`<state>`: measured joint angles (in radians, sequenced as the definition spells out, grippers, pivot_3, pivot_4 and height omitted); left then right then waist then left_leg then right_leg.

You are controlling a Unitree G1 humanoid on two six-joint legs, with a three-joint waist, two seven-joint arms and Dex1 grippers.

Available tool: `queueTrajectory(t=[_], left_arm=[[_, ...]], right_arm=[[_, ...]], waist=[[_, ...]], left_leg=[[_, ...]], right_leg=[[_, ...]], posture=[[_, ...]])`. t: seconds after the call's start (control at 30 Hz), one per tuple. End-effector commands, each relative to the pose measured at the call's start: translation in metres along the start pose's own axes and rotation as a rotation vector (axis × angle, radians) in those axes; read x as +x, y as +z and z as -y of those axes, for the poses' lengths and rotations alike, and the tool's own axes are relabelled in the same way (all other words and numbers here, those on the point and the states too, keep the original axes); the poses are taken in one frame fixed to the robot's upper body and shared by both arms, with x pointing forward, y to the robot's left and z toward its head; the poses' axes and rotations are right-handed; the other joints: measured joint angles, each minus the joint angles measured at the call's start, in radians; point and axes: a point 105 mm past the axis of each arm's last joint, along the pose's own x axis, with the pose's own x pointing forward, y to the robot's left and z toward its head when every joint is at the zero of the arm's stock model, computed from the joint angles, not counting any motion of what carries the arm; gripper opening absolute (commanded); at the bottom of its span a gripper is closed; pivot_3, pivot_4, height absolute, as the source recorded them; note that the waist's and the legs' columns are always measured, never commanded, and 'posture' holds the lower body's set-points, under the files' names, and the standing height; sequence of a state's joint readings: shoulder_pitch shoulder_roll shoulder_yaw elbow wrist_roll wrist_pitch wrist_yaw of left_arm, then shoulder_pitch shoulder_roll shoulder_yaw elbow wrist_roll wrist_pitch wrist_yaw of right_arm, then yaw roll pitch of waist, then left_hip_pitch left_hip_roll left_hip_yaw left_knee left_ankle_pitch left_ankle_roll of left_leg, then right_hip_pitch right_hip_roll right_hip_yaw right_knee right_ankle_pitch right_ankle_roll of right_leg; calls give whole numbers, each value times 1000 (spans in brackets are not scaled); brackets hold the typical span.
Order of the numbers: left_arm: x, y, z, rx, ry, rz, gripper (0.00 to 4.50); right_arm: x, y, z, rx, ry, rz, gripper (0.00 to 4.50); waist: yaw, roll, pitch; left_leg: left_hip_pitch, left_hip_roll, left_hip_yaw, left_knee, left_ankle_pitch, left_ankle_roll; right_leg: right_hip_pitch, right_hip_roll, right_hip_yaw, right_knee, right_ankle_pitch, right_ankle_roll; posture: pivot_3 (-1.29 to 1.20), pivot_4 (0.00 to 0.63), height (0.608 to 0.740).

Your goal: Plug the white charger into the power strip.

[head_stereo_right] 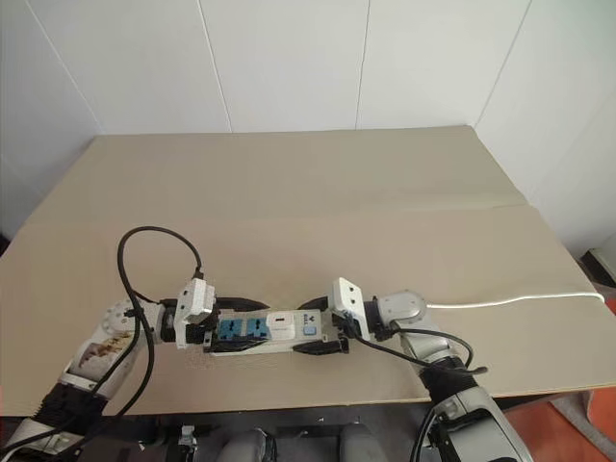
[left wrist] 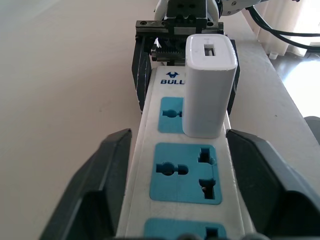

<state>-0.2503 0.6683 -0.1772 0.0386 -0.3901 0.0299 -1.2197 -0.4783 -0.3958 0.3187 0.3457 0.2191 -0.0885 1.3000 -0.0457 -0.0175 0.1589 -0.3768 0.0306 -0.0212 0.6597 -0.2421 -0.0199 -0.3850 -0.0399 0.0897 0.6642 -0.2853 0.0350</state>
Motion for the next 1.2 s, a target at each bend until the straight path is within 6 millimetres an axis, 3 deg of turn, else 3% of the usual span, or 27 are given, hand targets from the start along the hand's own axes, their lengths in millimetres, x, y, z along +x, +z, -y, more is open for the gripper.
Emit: queueTrajectory(t=[0.03, 0.13, 0.23, 0.37, 0.57, 0.87, 1.03, 1.2], left_arm=[[-8, -3, -3, -24, 41, -5, 4437], [-23, 14, -12, 38, 62, 0, 4494], [-43, 35, -23, 78, 71, -5, 4500], [-57, 48, -27, 110, 75, -16, 4500], [-59, 52, -27, 127, 82, -12, 4500], [-60, 51, -31, 138, 102, -1, 4500], [-71, 53, -33, 153, 126, -16, 4500], [-95, 58, -28, 168, 162, -70, 4500]], right_arm=[[-7, -4, 6, 6, -36, -25, 3468], [-5, -4, 5, 10, -35, -20, 3468], [-4, -4, 6, 26, -39, -13, 4402], [-6, -2, 4, 31, -38, -4, 4457], [-14, 5, 4, 6, -83, 1, 4457], [-49, 35, 4, -2, -189, 31, 4457], [-77, 51, -4, 0, -267, 34, 4457], [-117, 54, -11, -1, -364, -15, 4457]], waist=[[0, 0, 0], [0, -1, 1], [0, -5, 3], [1, -6, 4], [2, -6, 4], [3, -6, 5], [4, -8, 6], [2, -8, 7]], left_leg=[[0, 0, 0, 0, 0, 0], [-2, 1, 0, 0, 0, 0], [-4, 1, 0, 0, 0, 0], [-7, 1, -1, 1, 0, 0], [-10, 1, -2, 1, -1, 1], [-13, 1, -2, 1, -1, 1], [-13, 1, -2, 1, -1, 1], [-13, 1, -2, 0, -1, 1]], right_leg=[[0, 0, 0, 0, 0, 0], [-2, 1, 0, 0, 0, 0], [-3, 1, 0, 0, 0, 0], [-5, 1, -2, -1, 0, 0], [-7, 0, -3, -2, 0, 0], [-9, 0, -3, -2, 0, 0], [-9, 0, -4, -2, 0, 0], [-10, 0, -4, -3, 0, 0]], posture=[[0, 150, 740], [0, 150, 740], [0, 150, 740], [0, 150, 740], [0, 150, 740], [0, 150, 740], [0, 150, 740], [0, 150, 740]])
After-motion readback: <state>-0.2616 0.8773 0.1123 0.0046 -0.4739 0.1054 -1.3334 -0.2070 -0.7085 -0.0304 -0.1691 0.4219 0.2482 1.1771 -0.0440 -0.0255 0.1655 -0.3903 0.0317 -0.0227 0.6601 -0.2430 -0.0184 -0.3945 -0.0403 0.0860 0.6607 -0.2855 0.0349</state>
